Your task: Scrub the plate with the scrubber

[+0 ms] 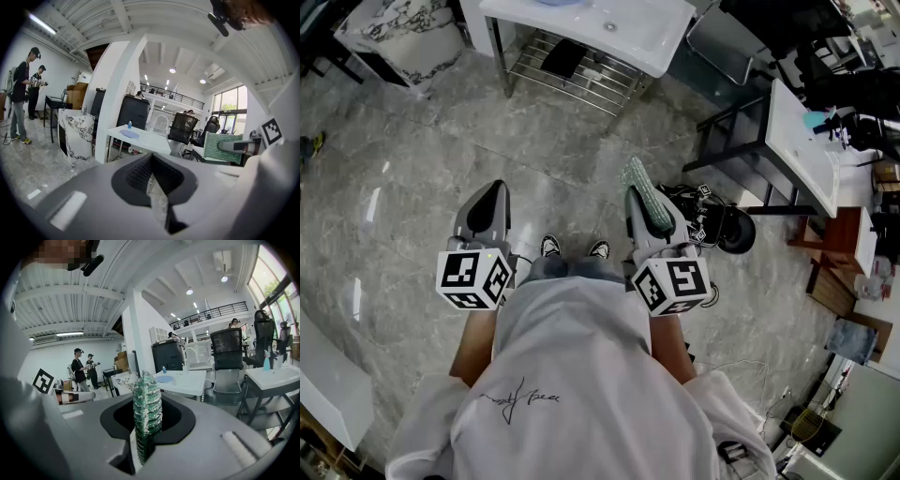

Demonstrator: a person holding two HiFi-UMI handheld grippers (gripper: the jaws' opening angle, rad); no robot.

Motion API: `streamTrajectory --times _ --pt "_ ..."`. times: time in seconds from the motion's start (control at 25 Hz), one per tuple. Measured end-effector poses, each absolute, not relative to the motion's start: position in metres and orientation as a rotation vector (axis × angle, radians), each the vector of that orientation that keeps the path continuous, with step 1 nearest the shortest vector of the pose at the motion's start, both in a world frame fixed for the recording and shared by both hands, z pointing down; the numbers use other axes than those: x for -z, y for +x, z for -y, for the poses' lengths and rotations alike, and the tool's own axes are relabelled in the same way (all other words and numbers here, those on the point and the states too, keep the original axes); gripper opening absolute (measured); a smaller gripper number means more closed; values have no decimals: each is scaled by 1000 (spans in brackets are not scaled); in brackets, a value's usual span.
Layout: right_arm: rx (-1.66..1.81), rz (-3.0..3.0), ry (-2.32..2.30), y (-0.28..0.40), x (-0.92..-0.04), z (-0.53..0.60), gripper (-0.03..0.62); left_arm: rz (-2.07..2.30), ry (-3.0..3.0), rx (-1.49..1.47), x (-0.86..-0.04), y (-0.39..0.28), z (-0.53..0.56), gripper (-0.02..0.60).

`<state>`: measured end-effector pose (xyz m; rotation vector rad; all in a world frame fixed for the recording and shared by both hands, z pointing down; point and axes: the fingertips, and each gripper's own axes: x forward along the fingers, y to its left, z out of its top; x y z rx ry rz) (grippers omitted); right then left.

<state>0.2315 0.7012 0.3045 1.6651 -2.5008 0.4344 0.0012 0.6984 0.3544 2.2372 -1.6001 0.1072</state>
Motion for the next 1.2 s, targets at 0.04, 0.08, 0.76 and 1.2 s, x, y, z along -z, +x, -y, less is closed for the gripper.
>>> streamTrajectory --times 0.04,0.08,0.76,1.2 --pt "-438 2498 1663 230 -306 -701 58 1598 2237 -105 -355 0 -698 32" --pt "-441 2495 1661 228 -307 -701 58 1596 2236 -103 -355 -2 -698 31" --pt "-454 2502 1564 189 -320 -665 58 1588 2212 -54 -354 -28 -678 32" --pt "-520 2584 1437 160 -329 -583 48 1583 2227 -79 -356 -23 -614 32"
